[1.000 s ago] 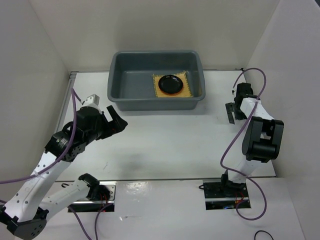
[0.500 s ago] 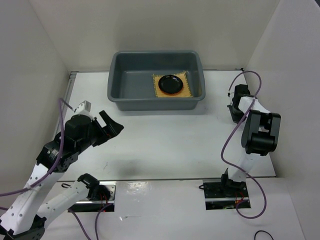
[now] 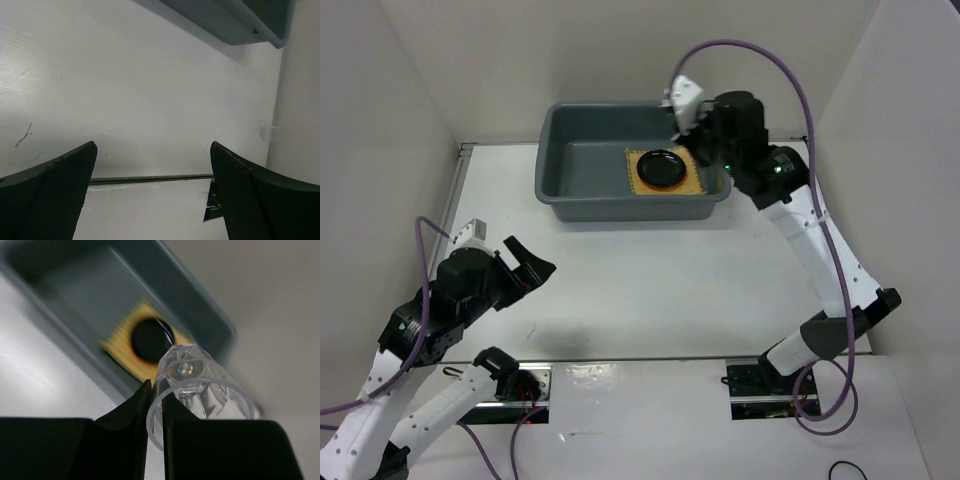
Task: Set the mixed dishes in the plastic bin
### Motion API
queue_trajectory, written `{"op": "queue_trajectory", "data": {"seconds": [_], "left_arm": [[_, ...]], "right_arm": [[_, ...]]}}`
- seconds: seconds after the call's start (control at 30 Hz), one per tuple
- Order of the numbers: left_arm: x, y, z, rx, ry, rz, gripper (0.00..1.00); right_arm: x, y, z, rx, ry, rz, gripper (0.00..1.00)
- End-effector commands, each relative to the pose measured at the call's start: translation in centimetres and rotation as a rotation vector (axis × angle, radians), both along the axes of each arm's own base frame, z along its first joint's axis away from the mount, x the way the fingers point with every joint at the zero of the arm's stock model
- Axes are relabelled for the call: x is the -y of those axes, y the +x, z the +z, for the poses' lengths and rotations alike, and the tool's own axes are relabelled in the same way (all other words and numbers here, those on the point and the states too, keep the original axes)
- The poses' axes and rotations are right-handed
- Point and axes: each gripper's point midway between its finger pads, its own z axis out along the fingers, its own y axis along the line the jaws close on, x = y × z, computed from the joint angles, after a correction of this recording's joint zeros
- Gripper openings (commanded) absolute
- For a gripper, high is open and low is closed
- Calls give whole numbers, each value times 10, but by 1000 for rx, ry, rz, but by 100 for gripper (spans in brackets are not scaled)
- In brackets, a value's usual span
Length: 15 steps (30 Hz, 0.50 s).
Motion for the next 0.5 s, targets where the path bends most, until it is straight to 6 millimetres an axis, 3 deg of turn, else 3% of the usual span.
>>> {"op": "queue_trajectory", "data": {"seconds": [0.0, 0.03, 0.07, 0.1, 0.13, 0.17, 0.2, 0.23, 0.27, 0.3, 0.33, 0.37, 0.4, 0.43, 0.47], "left_arm": [[-4, 5, -3, -37, 43, 23, 100], [-6, 6, -4, -46, 56, 33, 100], [-7, 4, -3, -46, 66, 27, 100], [-9, 6, 2, -34, 67, 37, 100], [-10, 3, -1, -48, 75, 37, 100], [-14, 1, -5, -67, 84, 52, 100], [-13, 1, -5, -69, 76, 58, 100], [-12, -1, -8, -88, 79, 48, 100], [-13, -3, -11, -104, 77, 55, 100], [-10, -4, -10, -113, 52, 61, 100], [-9, -8, -10, -121, 36, 57, 100], [-10, -10, -7, -105, 18, 62, 100], [-12, -14, -10, -118, 3, 77, 100], [-13, -17, -9, -117, -9, 84, 100], [-16, -22, -12, -121, -16, 90, 100]], "right_arm": [[-89, -24, -5, -55, -61, 244, 0], [-113, -23, -14, -78, -76, 313, 0], [-151, -10, -26, -97, -89, 376, 0], [-169, -3, -35, -119, -90, 407, 0], [-185, -6, -4, -80, -43, 461, 0], [-212, 24, -70, -195, -98, 468, 0], [-216, 20, -95, -270, -129, 471, 0], [-235, 38, -100, -189, -144, 453, 0], [-234, 39, -98, -175, -171, 470, 0], [-238, 41, -130, -229, -212, 489, 0], [-246, 44, -130, -213, -190, 507, 0], [-254, 49, -163, -270, -200, 513, 0], [-261, 54, -124, -160, -136, 522, 0], [-260, 57, -152, -206, -172, 505, 0], [-262, 56, -163, -220, -210, 517, 0]]}}
